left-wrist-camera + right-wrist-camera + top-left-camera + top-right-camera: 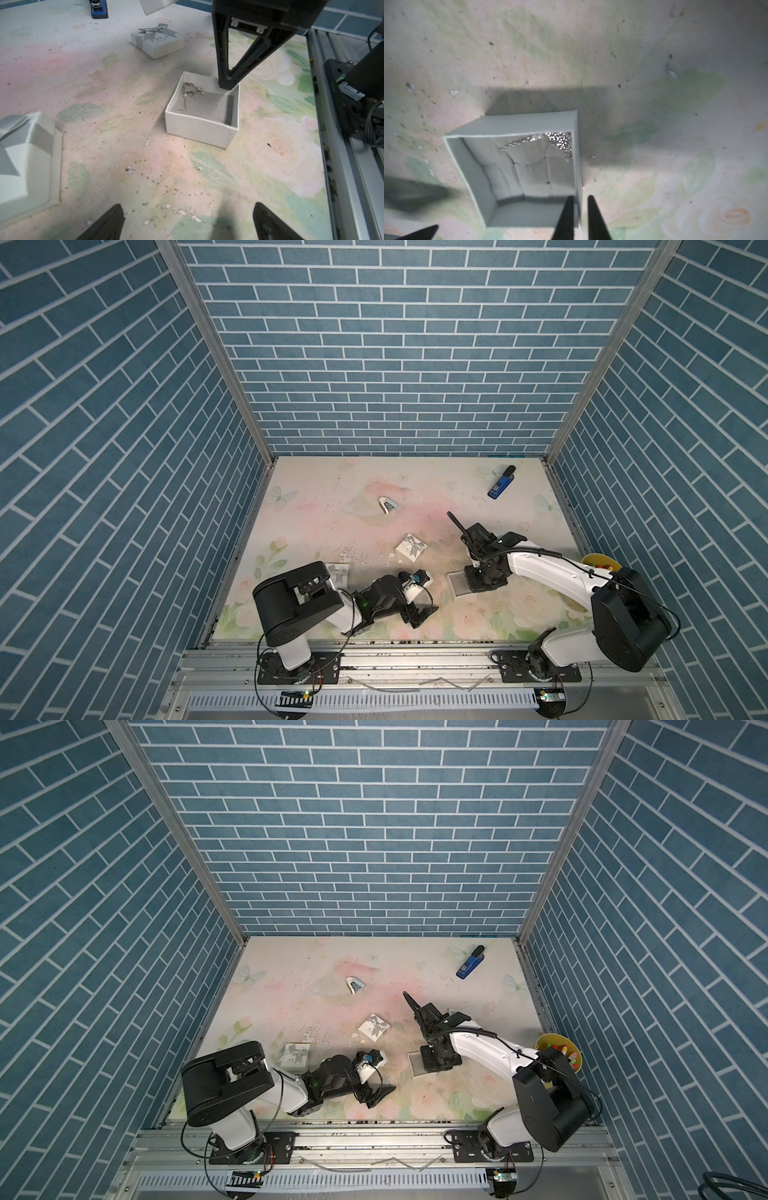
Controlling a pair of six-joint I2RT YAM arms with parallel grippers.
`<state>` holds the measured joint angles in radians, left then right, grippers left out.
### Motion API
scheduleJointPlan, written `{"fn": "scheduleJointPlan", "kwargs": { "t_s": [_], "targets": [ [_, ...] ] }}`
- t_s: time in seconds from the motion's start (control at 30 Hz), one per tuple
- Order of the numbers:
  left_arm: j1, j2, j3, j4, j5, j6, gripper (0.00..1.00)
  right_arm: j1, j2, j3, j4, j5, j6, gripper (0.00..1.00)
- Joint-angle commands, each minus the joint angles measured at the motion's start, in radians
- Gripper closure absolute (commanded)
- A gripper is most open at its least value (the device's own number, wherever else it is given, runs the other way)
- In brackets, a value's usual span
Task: Take the necklace out of the lift-off lid jewelry box
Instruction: Place the jewelry box at the center of the board, then take out the inner lining from the jewelry box.
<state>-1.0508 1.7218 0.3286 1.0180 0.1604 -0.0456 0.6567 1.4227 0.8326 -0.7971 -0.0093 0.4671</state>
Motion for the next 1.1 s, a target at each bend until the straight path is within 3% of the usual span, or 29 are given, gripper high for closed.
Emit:
{"fn": "scheduleJointPlan", "kwargs": {
  "t_s": [0.0,0.13,0.37,0.77,1.07],
  "targets": [
    [-0.009,0.009,-0.01,0.065,-0.03,-0.021,0.03,0.006,-0.033,0.012,-0.049,0.055,0.025,0.74],
    [-0.011,-0.008,-0.015,0.061,-0.051,-0.016,0.05,0.008,-0.076,0.048,-0.116,0.066,0.055,0.66],
    [-0.013,-0.05,0.03,-0.025,-0.083,0.012,0.12,0.049,-0.092,0.122,-0.171,0.056,0.173,0.66],
    [-0.015,-0.013,0.136,-0.099,-0.035,0.072,0.28,0.13,0.08,0.176,-0.152,0.069,0.211,0.67],
    [-0.015,0.015,0.147,-0.073,-0.012,0.069,0.28,0.133,0.139,0.182,-0.1,0.043,0.204,0.64]
  ]
}}
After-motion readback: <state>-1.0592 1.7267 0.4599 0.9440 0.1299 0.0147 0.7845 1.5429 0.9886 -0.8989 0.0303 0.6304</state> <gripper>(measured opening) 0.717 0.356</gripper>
